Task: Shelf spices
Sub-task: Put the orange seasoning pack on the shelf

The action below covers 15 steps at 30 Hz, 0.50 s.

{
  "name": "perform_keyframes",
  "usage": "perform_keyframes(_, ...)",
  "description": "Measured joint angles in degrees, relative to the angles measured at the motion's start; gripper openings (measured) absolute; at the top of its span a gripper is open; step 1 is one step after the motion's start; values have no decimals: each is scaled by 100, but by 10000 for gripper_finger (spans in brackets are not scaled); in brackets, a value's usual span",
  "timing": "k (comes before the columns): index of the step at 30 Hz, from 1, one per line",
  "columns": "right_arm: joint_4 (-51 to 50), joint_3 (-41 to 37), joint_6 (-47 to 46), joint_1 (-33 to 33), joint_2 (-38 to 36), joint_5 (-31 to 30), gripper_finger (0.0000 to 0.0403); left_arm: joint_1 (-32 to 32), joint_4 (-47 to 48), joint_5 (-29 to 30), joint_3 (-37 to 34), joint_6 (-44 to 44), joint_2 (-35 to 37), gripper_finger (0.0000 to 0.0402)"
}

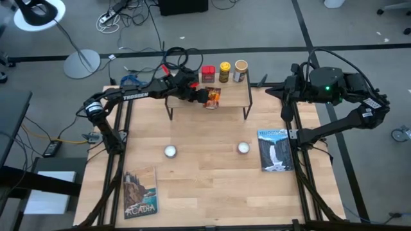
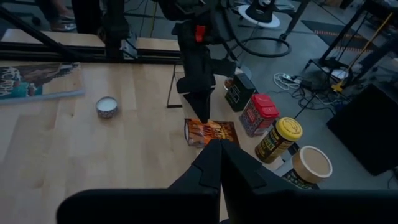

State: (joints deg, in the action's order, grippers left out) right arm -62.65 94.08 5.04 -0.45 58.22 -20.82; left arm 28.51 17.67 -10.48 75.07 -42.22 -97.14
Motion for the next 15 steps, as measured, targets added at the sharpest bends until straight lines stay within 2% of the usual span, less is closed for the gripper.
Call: perform_keyframes(15,7,0,7,2,0,0,3,0,206,-187,4,-4,-31,181)
